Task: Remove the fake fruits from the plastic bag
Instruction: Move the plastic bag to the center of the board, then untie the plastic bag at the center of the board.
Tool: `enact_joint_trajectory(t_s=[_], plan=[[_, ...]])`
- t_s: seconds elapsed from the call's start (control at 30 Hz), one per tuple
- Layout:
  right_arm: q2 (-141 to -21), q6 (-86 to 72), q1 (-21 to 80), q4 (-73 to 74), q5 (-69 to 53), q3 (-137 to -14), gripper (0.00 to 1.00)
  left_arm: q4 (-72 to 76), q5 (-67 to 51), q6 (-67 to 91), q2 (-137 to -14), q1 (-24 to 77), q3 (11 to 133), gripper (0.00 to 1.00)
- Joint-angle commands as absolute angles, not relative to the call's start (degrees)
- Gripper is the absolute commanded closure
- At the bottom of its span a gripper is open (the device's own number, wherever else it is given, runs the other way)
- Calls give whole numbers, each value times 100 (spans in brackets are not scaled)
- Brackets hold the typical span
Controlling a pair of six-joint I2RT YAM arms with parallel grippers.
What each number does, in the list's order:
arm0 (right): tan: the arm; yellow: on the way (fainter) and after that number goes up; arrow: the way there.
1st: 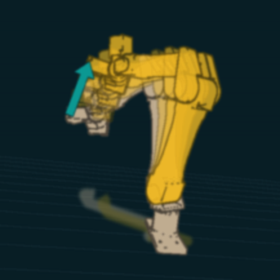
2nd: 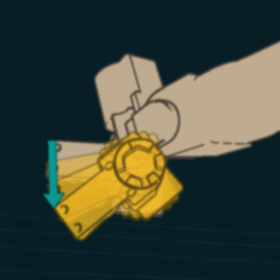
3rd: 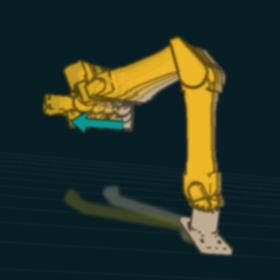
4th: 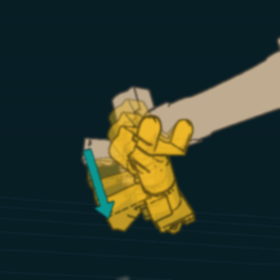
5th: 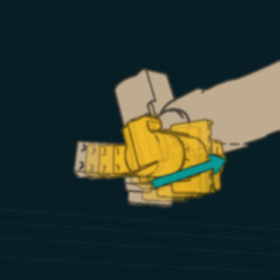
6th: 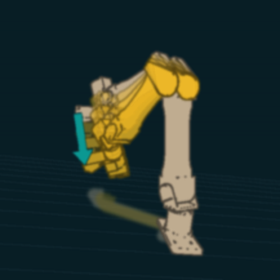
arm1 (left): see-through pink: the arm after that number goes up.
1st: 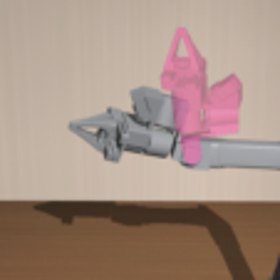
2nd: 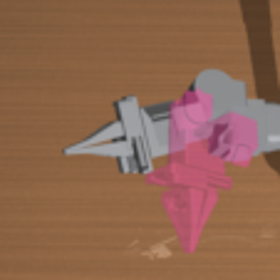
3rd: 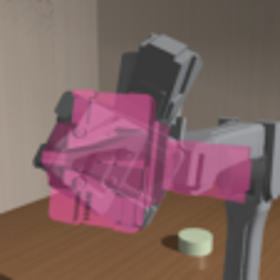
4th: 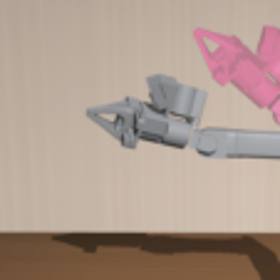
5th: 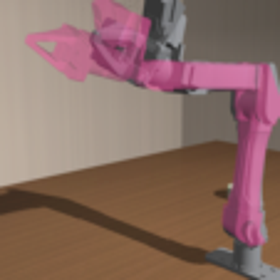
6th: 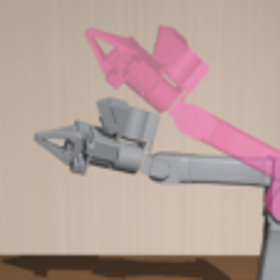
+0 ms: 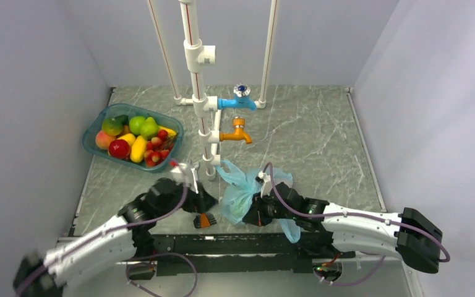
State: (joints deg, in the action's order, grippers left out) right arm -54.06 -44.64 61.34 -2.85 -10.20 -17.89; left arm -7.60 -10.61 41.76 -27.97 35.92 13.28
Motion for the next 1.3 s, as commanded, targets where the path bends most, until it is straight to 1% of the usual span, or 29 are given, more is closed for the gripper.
enact_joint_trajectory(t_s=[0.0,0.07,0.1,0.17,0.2,0.27,0.37,0.5,0.6,0.7,0.77,0.83,0.9,0.93,1.0,1.07,1.13,1.23,1.27], plan=[[-5140,-4749,6196,-504,-775,-1844,96,263,807,4107,-4597,6052,2352,9],[-4850,-4790,6204,-380,-690,-1747,96,327,1521,3888,-5315,6738,2811,7],[-4660,-4814,6205,-272,-634,-1697,95,364,1688,3902,-5585,6880,2964,8],[-4240,-4848,6198,-45,-520,-1610,93,282,2057,4076,-6061,7066,3271,10],[-4014,-4863,6211,253,-440,-1572,90,218,2294,4093,-6242,7183,3437,9],[-3565,-4862,6215,614,-242,-1523,86,186,2725,3965,-6464,7461,3737,7],[-3171,-4795,6216,921,-158,-1485,85,29,2941,3996,-6715,7488,4093,4],[-3145,-4830,6219,645,-447,-1276,86,-53,2985,4165,-7029,7506,4316,3],[-3396,-4762,6211,357,-722,-1244,89,-118,3009,4303,-7363,7542,4460,7],[-3457,-4701,6216,621,-582,-1388,88,-302,3162,4468,-7525,7602,4528,9],[-3260,-4663,6213,958,-404,-1478,87,-385,3283,4568,-7528,7603,4474,16],[-3006,-4619,6215,1231,-241,-1511,83,-440,3402,4656,-7464,7603,4381,21],[-2742,-4574,6213,1379,-152,-1495,79,-312,3444,4680,-7373,7602,4176,30],[-2633,-4565,6215,1447,-97,-1480,78,-230,3441,4688,-7328,7603,4088,35],[-2414,-4547,6214,1577,-12,-1527,77,-70,3379,4653,-7241,7603,3944,43],[-2296,-4498,6212,1764,219,-1719,76,205,3259,4614,-7152,7603,3791,52],[-2277,-4281,6211,1960,421,-2021,72,413,3160,4652,-7096,7603,3611,60],[-2523,-3892,6218,2258,873,-2591,66,817,2969,4752,-7067,7602,3331,77],[-2658,-3799,6214,2361,1044,-2777,62,914,2873,4794,-7066,7598,3275,85]])
